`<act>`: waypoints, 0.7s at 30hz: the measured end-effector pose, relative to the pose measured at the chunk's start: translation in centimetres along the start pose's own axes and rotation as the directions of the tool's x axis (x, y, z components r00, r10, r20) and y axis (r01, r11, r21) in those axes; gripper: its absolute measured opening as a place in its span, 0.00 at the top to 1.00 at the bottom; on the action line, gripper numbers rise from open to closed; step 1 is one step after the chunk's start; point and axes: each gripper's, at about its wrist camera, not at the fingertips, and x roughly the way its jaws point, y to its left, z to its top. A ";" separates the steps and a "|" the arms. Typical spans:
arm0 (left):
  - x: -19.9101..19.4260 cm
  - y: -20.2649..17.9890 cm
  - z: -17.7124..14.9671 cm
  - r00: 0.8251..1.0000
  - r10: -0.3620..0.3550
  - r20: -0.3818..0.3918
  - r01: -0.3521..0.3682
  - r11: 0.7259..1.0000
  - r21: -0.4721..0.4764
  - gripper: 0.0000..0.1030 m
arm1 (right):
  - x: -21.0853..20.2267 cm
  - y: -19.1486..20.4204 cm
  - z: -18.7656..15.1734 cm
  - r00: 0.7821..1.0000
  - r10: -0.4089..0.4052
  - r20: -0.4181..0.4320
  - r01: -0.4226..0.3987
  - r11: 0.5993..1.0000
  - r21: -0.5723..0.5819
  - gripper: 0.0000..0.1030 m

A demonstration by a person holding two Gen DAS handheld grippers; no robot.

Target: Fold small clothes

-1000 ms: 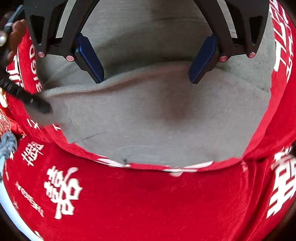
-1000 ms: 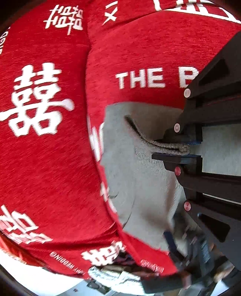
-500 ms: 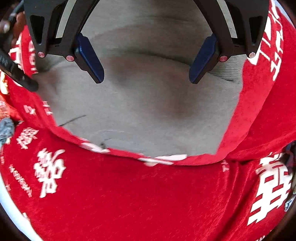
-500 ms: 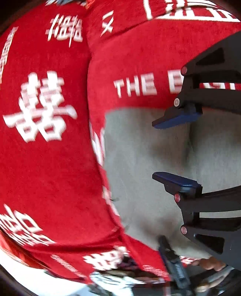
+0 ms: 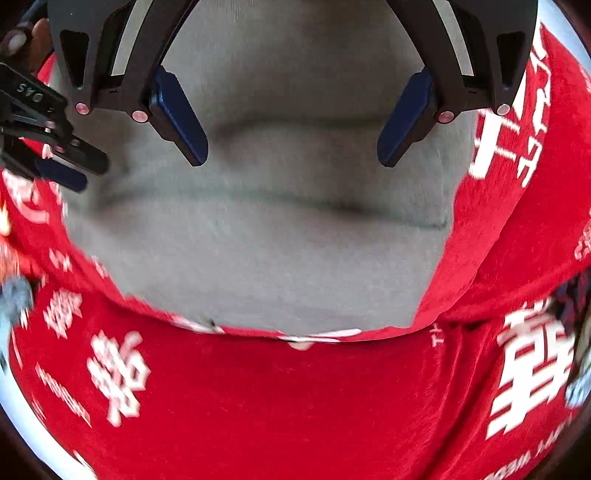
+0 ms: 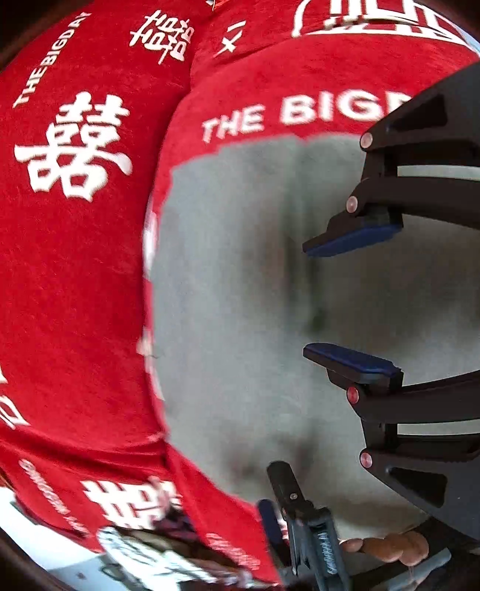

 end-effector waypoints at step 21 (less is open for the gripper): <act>-2.4 0.9 -8.6 0.997 0.062 0.039 -0.063 0.998 0.022 0.01 | -2.7 2.3 -9.1 0.987 -0.068 0.144 0.079 0.994 -0.071 0.22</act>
